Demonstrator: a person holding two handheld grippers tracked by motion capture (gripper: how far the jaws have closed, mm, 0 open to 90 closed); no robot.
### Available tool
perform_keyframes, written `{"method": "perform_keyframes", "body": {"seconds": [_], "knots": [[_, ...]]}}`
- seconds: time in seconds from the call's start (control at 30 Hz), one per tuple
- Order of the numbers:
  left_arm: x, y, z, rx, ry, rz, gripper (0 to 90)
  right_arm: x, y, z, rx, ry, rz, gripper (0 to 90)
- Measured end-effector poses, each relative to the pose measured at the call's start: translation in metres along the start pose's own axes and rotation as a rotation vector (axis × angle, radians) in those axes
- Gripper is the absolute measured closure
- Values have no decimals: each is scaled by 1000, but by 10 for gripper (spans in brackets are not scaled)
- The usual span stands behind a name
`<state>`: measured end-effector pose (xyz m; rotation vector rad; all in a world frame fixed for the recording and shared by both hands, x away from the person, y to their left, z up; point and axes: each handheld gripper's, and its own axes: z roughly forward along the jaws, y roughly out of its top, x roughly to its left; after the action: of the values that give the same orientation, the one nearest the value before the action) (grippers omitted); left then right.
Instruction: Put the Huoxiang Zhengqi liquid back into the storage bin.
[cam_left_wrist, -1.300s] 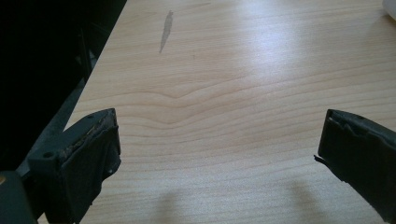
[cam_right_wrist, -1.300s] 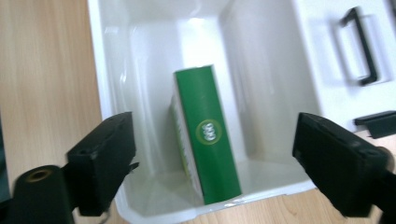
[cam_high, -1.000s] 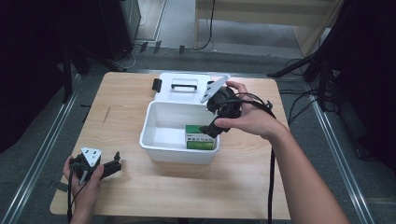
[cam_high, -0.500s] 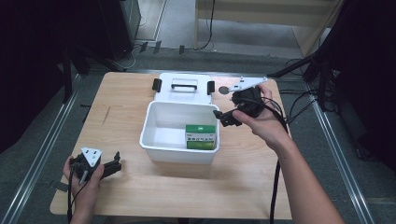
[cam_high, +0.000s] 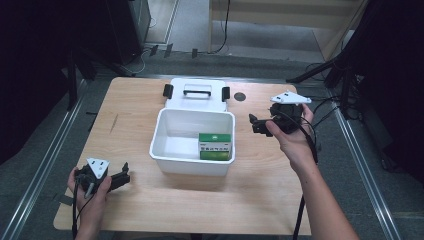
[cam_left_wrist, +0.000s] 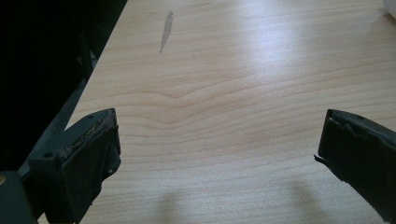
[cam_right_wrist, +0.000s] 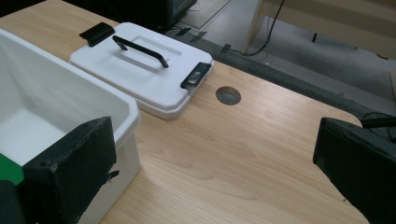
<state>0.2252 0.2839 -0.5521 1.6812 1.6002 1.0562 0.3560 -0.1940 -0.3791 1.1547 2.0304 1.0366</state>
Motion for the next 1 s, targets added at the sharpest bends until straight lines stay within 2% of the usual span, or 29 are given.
{"method": "perform_keyframes", "body": {"seconds": [0.27,0.57,0.63,0.83,0.87,0.93,1.0], "knots": [[0,0,0,-2,0,-3,0,-9,-21,-5,-42,-54,35,0],[0,0,0,-3,0,-5,0,-23,-50,-8,-48,-63,96,0],[0,0,0,-1,0,-2,0,-27,-61,-10,-49,-70,119,0],[0,0,0,2,-1,-2,0,-34,-81,-16,-67,-85,142,16],[0,0,0,2,0,-1,0,-37,-89,-18,-73,-82,162,16],[0,0,0,5,-1,2,0,-39,-93,-20,-75,-82,170,16],[0,0,0,2,-1,1,0,-44,-105,-23,-75,-87,188,16]]}}
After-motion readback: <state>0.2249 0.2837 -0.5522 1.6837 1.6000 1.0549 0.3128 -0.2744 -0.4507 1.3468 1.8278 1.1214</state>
